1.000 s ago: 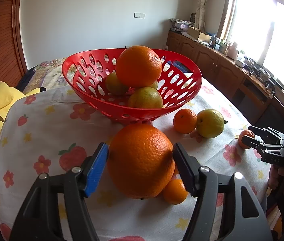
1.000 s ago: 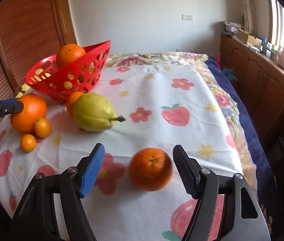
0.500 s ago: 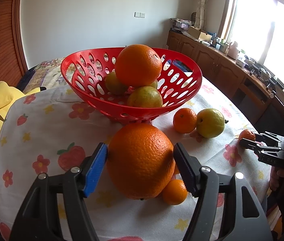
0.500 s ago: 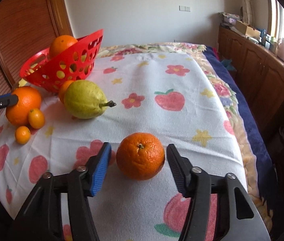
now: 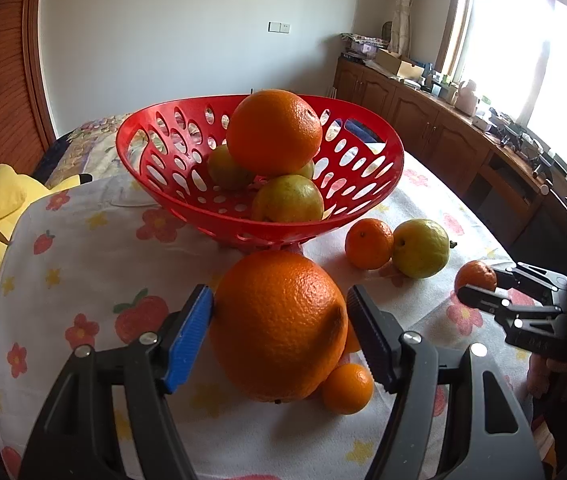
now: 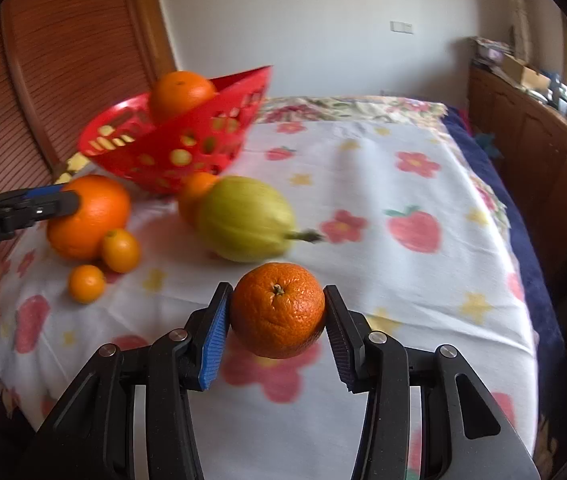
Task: Organize fruits
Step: 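Close the right gripper around the small tangerine, then grasp the large orange with the left gripper while the right gripper holds the tangerine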
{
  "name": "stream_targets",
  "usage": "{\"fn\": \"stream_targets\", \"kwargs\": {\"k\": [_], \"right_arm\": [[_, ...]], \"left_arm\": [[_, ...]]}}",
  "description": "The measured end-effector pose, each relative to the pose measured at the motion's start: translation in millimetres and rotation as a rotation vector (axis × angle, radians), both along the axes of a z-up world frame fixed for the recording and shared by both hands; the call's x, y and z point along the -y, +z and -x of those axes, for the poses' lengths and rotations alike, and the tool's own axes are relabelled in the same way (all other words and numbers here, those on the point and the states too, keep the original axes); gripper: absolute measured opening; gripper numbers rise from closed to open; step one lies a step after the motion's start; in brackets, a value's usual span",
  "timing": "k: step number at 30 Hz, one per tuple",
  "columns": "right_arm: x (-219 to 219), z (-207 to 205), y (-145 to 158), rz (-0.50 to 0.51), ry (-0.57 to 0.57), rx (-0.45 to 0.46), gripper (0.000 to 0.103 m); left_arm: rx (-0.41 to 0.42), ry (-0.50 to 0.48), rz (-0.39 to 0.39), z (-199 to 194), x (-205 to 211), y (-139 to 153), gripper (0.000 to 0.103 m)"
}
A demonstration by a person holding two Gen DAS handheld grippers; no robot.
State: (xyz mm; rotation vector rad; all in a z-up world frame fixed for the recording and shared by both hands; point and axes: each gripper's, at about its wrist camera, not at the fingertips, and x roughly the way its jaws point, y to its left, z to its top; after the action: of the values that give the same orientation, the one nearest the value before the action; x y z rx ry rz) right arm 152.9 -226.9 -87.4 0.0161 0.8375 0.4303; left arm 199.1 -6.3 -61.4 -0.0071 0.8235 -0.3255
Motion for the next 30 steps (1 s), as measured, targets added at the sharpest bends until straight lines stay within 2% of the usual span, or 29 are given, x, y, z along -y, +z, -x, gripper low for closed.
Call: {"fn": "stream_targets", "kwargs": {"k": [10,18,30], "right_arm": [[-25.8,3.9,-6.8,-0.003,0.054,-0.005,0.046],[-26.1,3.0,-10.0,-0.012,0.049,-0.014,0.046],[-29.8,3.7,-11.6,0.003,0.054,-0.007,0.046]], "left_arm": [[-0.007,0.020,-0.063,-7.4,2.9,-8.4,0.078],[-0.044,-0.002,-0.058,-16.5,6.0,-17.0,0.082],[-0.101,-0.021,-0.056,-34.1,11.4,-27.6,0.082]]}}
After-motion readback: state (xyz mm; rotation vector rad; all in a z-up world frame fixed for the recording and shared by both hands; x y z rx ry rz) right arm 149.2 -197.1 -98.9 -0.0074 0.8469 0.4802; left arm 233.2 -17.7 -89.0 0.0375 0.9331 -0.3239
